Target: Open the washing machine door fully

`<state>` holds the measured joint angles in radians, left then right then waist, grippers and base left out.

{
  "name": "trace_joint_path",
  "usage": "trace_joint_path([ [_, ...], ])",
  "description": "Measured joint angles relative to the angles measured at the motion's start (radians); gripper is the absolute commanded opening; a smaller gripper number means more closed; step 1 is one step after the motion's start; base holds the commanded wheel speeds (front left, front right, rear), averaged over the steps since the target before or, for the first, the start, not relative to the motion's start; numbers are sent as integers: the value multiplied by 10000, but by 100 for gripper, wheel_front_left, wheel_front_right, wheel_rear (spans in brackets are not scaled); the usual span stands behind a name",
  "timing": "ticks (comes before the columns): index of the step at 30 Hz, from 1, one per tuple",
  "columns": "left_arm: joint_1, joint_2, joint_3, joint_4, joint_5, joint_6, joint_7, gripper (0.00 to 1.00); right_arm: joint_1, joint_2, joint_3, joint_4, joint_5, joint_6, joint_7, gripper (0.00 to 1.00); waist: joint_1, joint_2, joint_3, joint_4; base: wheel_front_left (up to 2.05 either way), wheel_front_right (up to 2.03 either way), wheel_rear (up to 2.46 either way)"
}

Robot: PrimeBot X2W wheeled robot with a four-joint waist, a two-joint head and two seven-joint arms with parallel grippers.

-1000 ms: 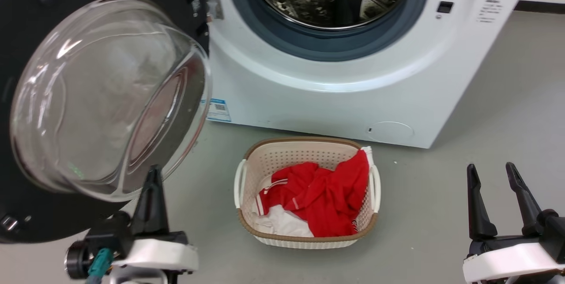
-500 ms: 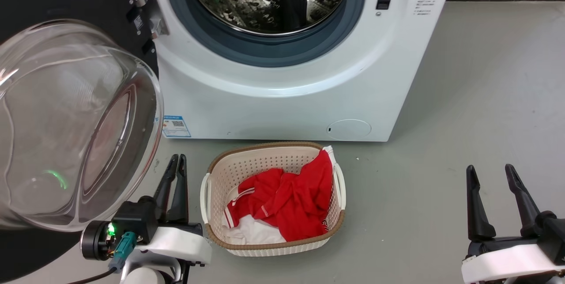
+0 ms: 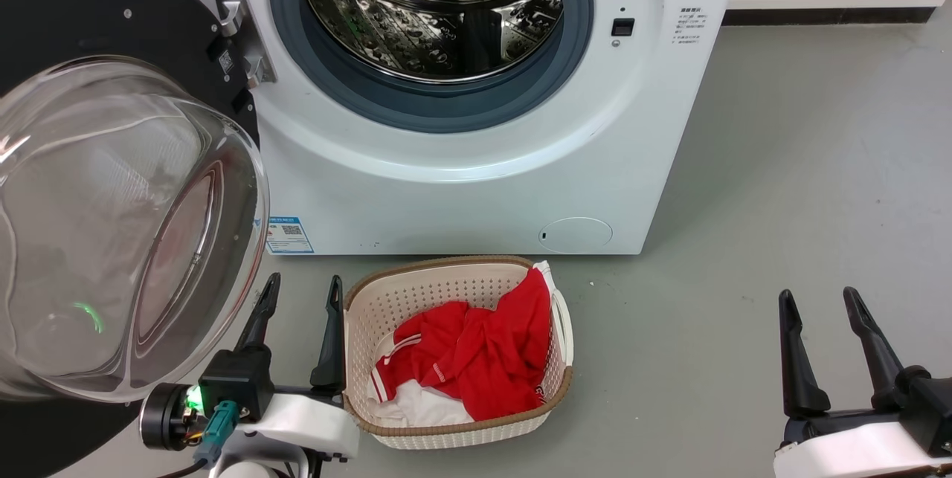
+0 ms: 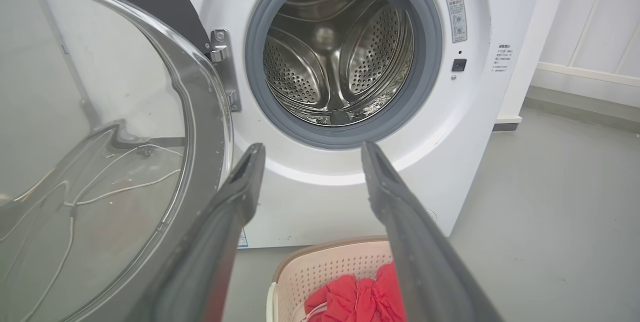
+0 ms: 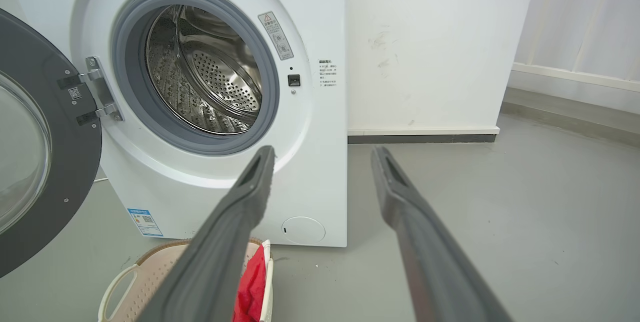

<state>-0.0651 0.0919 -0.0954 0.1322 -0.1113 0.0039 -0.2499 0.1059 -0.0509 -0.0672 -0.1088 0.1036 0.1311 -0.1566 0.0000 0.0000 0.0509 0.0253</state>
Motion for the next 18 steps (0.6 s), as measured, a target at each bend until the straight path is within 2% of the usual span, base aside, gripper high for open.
trace_joint_path([
  [18,168,138,-29,-8,-153,138,0,100,72,0,0,-4,17,0,31,100,-1,0,-74,120,0,0,0],
])
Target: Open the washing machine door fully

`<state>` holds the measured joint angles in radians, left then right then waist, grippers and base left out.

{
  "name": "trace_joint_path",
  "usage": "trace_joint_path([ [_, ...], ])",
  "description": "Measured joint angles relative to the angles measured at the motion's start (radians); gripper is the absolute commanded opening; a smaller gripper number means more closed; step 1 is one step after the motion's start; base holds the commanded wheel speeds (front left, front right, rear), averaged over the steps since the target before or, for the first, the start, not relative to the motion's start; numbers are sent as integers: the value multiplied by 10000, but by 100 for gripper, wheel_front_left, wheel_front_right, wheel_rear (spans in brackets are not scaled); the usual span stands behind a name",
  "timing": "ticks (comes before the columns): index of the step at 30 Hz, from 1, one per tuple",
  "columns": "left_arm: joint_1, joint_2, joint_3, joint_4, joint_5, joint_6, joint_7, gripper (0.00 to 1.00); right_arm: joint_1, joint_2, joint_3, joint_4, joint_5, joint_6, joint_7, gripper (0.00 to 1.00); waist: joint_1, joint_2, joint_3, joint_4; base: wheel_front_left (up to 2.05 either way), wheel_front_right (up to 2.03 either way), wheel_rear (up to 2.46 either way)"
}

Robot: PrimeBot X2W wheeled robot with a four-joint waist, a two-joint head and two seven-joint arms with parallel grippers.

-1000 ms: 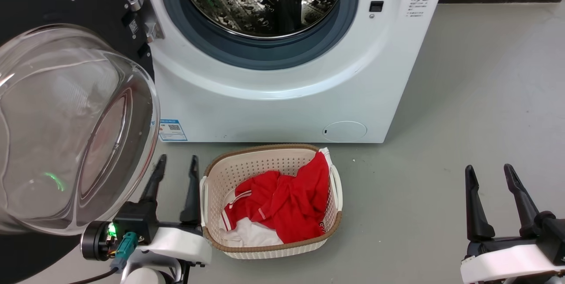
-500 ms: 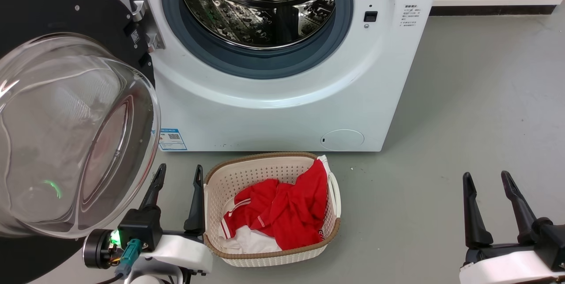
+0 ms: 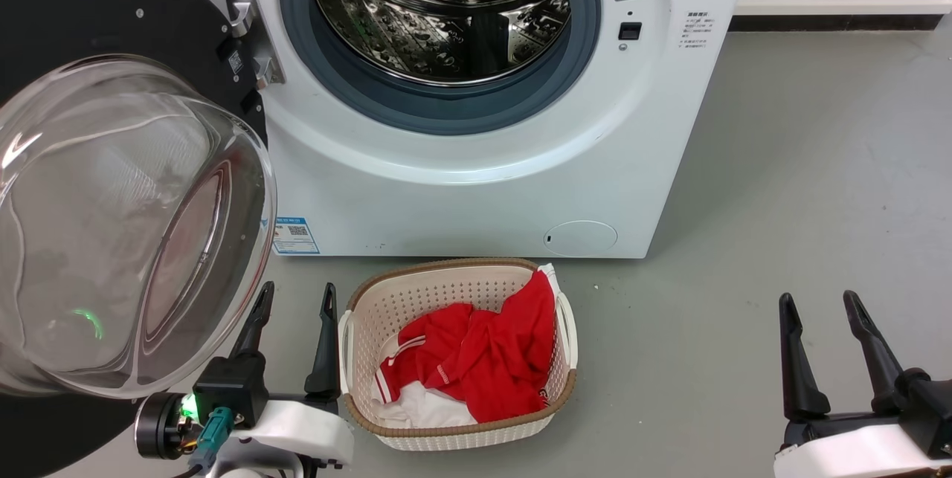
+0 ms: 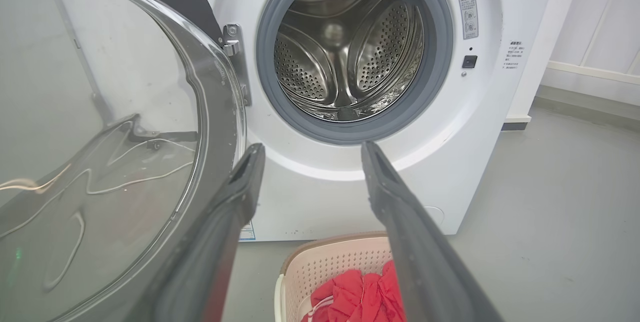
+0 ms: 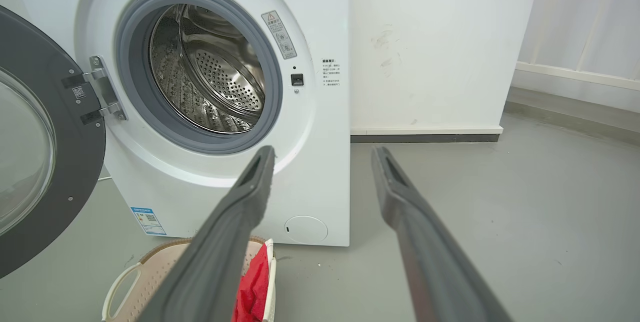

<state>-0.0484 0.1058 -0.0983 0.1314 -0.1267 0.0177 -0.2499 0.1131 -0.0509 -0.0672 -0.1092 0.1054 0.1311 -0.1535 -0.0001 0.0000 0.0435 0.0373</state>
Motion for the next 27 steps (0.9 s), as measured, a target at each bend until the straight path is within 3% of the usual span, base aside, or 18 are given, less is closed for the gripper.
trace_joint_path([
  [10,12,67,-71,-33,-94,44,0,100,83,0,19,0,10,0,0,100,0,0,17,-3,0,0,0],
  [11,18,65,-69,4,-96,42,4,0,88,2,21,44,10,0,2,0,0,0,21,-3,0,0,0],
  [15,189,19,-82,334,-226,33,71,0,157,4,63,366,140,0,38,0,0,0,17,-8,0,0,0],
  [27,198,-88,272,495,-2560,-196,660,0,-14,-82,159,872,2698,0,311,0,1,0,-25,-44,0,0,0],
])
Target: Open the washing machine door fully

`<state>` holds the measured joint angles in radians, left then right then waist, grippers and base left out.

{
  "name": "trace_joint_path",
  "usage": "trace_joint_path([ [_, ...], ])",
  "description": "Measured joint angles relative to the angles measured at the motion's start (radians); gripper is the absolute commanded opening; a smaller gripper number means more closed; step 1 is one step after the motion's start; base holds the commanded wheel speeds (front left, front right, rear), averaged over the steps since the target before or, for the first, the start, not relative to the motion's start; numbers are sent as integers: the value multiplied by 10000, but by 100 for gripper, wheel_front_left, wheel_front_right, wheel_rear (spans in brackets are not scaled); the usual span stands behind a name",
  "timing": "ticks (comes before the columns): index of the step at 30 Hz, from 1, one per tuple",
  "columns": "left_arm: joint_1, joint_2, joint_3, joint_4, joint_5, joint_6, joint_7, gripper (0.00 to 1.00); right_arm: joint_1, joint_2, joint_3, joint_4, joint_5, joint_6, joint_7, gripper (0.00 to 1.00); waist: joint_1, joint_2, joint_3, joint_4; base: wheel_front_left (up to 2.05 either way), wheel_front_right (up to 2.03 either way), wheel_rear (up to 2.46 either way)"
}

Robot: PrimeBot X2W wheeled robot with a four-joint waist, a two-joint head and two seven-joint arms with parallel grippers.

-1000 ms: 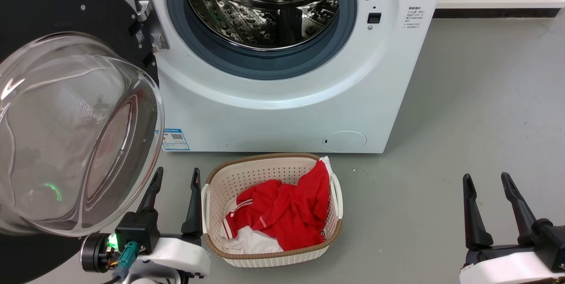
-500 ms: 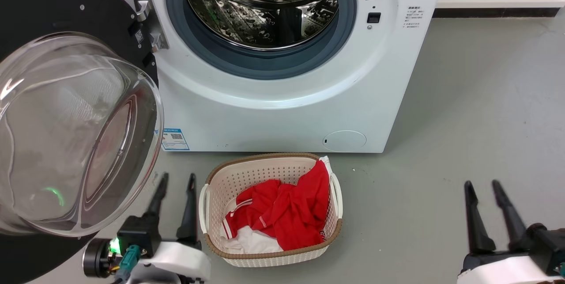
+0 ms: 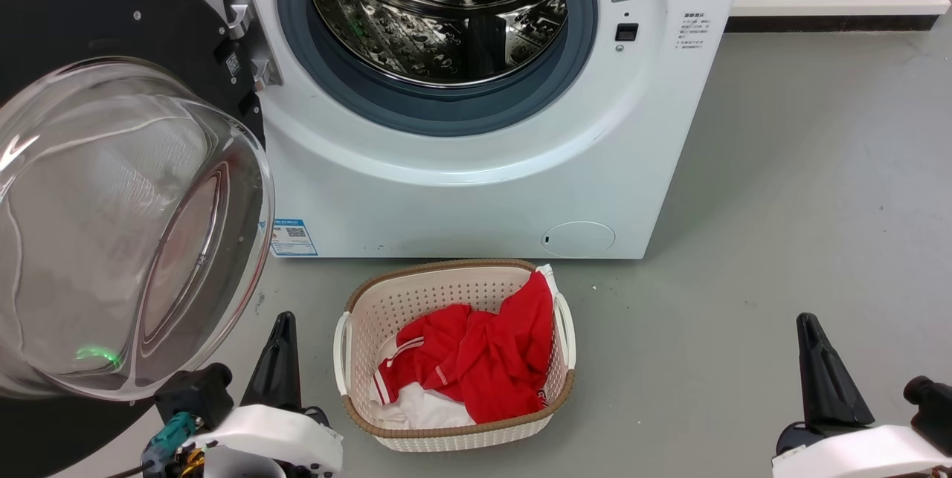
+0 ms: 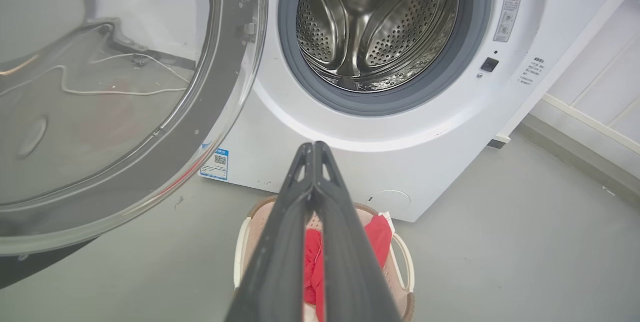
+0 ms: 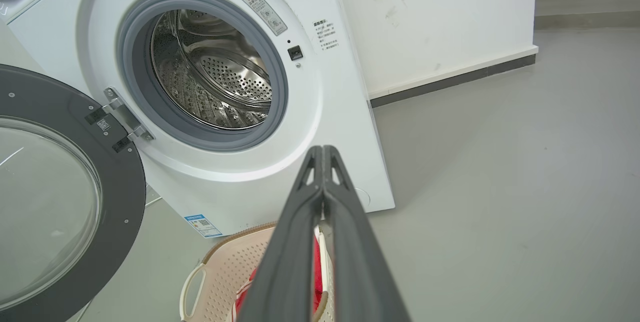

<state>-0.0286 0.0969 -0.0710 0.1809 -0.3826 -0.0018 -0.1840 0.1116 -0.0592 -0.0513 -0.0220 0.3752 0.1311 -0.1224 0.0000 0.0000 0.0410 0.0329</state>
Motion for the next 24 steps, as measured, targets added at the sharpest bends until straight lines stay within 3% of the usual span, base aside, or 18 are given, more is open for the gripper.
trace_joint_path([
  [5,-31,-50,169,50,-1220,-128,288,0,-188,-50,42,272,1312,0,107,0,0,0,-23,-21,0,0,0],
  [24,-207,-148,598,196,-4088,-422,968,0,-714,-151,77,876,4345,-2,545,0,0,0,-87,-76,0,0,0],
])
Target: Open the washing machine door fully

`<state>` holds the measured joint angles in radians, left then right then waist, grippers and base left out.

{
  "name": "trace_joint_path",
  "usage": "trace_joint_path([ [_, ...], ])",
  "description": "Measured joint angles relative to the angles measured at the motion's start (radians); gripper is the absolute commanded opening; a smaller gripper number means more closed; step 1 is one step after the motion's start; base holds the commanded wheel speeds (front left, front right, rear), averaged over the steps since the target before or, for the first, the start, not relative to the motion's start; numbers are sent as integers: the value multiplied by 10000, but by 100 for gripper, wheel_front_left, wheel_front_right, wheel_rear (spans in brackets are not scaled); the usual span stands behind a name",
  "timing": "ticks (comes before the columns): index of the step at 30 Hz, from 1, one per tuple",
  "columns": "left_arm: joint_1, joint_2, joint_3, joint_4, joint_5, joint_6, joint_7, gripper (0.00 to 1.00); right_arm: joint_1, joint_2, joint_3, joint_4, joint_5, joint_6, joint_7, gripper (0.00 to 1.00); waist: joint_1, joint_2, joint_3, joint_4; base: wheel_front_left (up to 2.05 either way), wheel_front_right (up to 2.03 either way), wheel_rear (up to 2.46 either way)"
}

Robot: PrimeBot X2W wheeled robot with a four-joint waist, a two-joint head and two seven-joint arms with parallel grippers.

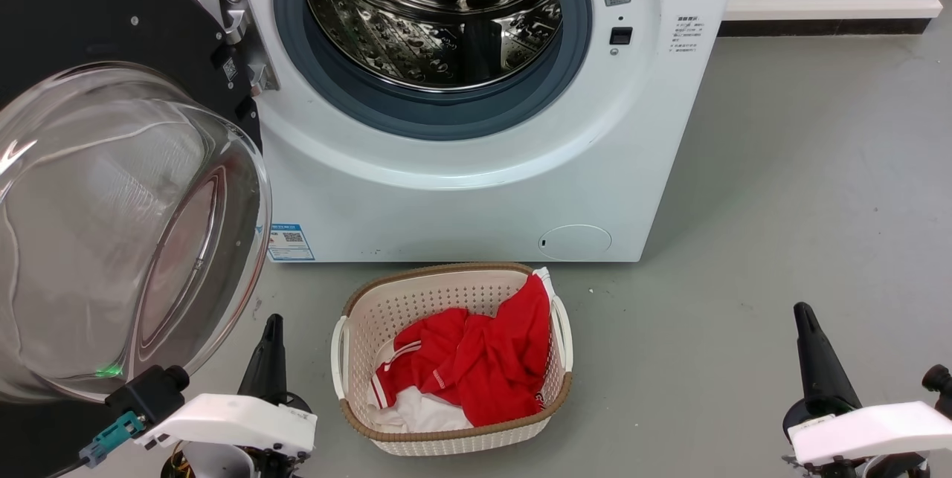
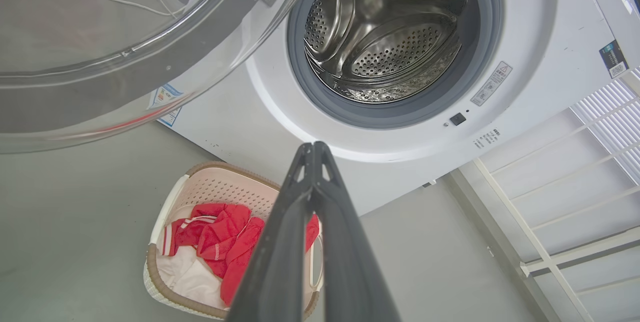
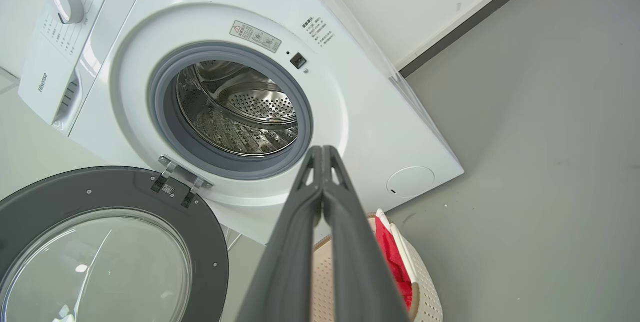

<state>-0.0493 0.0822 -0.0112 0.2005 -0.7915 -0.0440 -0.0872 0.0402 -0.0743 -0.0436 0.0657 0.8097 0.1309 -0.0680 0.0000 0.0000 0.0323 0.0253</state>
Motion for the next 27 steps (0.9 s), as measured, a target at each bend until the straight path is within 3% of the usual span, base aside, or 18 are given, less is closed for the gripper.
trace_joint_path([
  [27,-194,-127,500,178,-3229,-326,805,0,-525,-59,-46,694,3333,0,531,0,0,0,-90,-79,0,0,0],
])
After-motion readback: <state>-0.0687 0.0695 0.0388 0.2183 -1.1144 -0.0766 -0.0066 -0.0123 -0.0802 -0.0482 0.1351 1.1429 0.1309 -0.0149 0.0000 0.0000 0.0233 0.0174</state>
